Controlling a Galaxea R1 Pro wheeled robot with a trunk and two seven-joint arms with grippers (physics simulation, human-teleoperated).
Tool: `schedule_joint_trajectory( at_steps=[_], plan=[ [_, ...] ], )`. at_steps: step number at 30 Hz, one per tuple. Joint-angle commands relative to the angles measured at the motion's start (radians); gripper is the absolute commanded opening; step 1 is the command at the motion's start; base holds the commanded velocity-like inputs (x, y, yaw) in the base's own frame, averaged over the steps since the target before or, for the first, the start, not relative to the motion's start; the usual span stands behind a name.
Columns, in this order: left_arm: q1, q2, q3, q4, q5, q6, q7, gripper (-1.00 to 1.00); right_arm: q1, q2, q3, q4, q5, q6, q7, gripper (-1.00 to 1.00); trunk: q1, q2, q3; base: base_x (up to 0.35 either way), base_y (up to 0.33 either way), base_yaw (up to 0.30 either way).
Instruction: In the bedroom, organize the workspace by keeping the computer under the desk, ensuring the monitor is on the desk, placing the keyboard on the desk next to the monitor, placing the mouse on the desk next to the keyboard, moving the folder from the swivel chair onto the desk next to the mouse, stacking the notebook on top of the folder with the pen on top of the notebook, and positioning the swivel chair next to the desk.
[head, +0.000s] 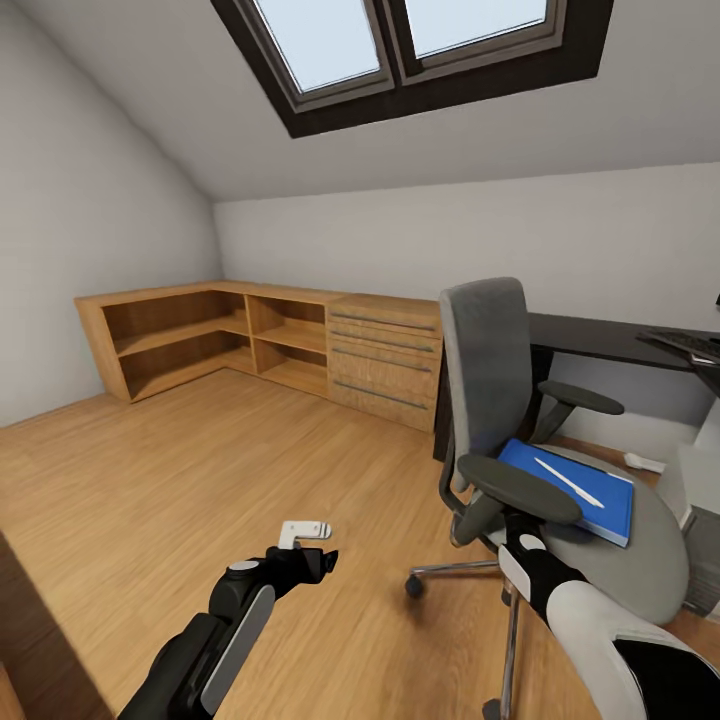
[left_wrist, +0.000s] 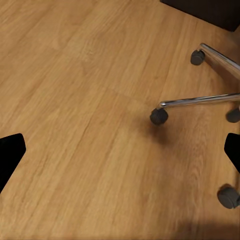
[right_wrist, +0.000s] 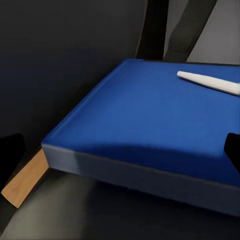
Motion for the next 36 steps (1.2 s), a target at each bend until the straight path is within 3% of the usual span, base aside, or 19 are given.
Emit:
schedule_joint_trajectory(
  at_steps=[1, 12, 36],
  plan=[
    [-0.001, 0.0, -0.001, -0.001, 0.011, 0.003, 0.009, 1.0, -0.001, 0.0, -0.003, 0.001, -0.002, -0.005, 0.002, 1.0, 0.0, 0.0, -0.001, 0.0, 0.0, 0.005],
    [-0.001, 0.0, -0.001, -0.001, 0.011, 0.003, 0.009, 1.0, -0.001, 0.0, -0.003, 0.001, -0.002, -0.005, 0.002, 1.0, 0.0, 0.0, 0.001, 0.0, 0.0, -0.023],
    [-0.001, 0.002, -0.001, -0.001, 0.009, 0.003, 0.009, 1.0, -0.001, -0.002, -0.005, 0.001, -0.002, -0.005, 0.002, 1.0, 0.0, 0.0, 0.025, 0.0, 0.0, -0.189]
  ],
)
